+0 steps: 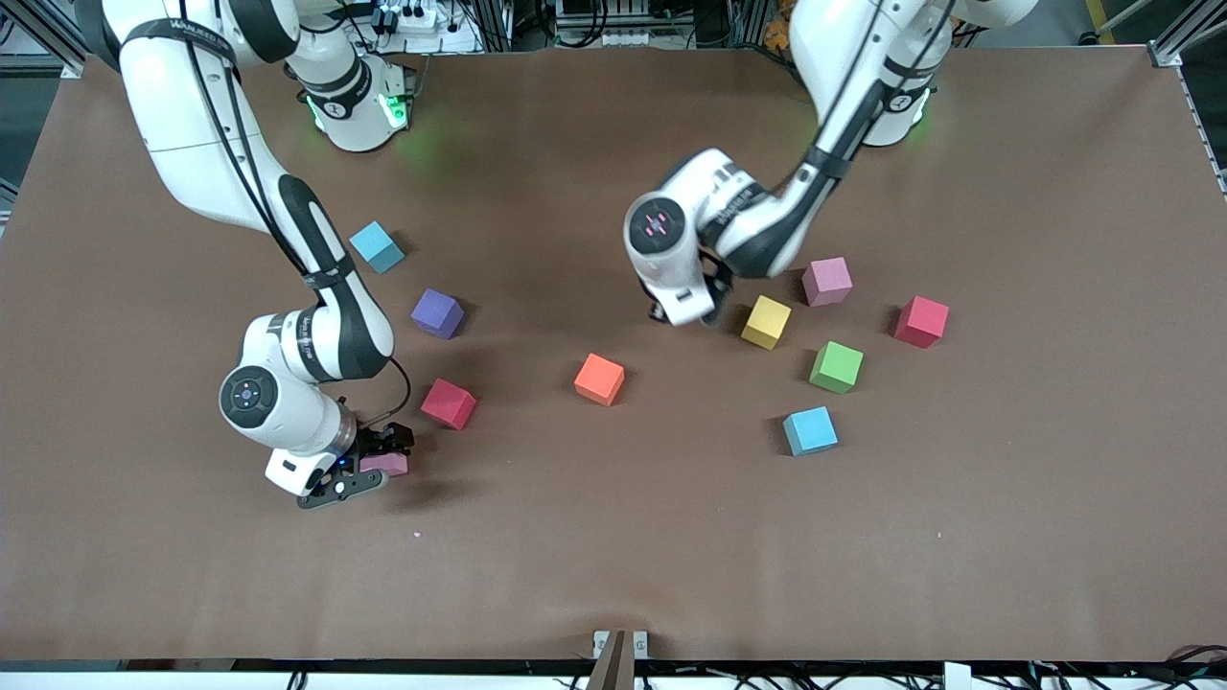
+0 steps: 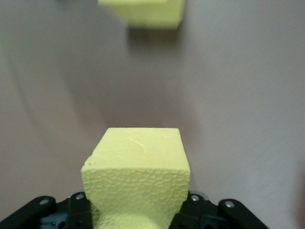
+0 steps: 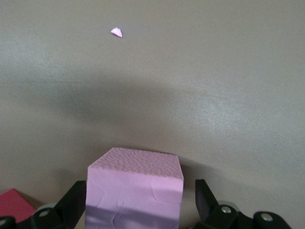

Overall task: Form number 2 with 11 blocks
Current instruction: 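Lift the yellow cube with the left gripper while the right gripper grasps the pink cube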

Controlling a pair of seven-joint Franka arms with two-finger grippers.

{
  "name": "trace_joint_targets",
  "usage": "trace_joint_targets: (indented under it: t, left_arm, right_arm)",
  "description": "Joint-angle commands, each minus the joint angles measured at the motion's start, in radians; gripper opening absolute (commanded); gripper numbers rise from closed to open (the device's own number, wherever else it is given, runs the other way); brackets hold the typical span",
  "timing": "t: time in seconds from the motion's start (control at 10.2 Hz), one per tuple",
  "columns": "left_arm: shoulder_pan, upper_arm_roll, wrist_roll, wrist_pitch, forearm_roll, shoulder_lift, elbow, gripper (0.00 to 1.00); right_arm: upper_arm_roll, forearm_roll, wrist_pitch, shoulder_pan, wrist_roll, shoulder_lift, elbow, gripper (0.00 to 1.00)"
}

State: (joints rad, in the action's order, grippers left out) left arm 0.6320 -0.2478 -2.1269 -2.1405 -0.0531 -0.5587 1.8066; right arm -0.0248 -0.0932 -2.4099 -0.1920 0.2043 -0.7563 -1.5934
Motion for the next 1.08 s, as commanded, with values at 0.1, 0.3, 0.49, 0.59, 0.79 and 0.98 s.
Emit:
trace_joint_targets:
  t: [0.1, 0.3, 0.49, 0.59, 0.79, 0.98]
  left_arm:
    - [-0.011, -0.158, -0.232, -0.215, -0.016, 0.161, 0.282, 0.0]
    - [-0.011, -0.269, -0.405, -0.327, -0.016, 0.235, 0.403, 0.0]
    - [-0.009, -0.335, -0.552, -0.343, -0.016, 0.23, 0.424, 0.0]
    - [-0.009, -0.349, -0.615, -0.373, -0.019, 0.224, 0.433, 0.0]
    - [0.001, -0.349, -0.64, -0.444, -0.024, 0.197, 0.43, 0.0]
    - [0.0, -0.346, -0.64, -0.501, -0.075, 0.159, 0.421, 0.0]
  right_arm:
    - [0.006, -0.007, 0.014, 0.0, 0.01, -0.003, 0.018, 0.53]
    - [0.006, -0.005, 0.078, -0.006, 0.007, 0.021, 0.027, 0.5]
    - [0.01, -0.005, 0.173, -0.01, 0.009, 0.061, 0.047, 0.48]
    - [0.009, -0.005, 0.222, -0.014, 0.006, 0.087, 0.047, 0.47]
    - [0.009, -0.003, 0.342, -0.018, 0.033, 0.139, 0.04, 0.47]
    - [0.011, -0.002, 0.393, -0.043, 0.18, 0.217, -0.017, 0.47]
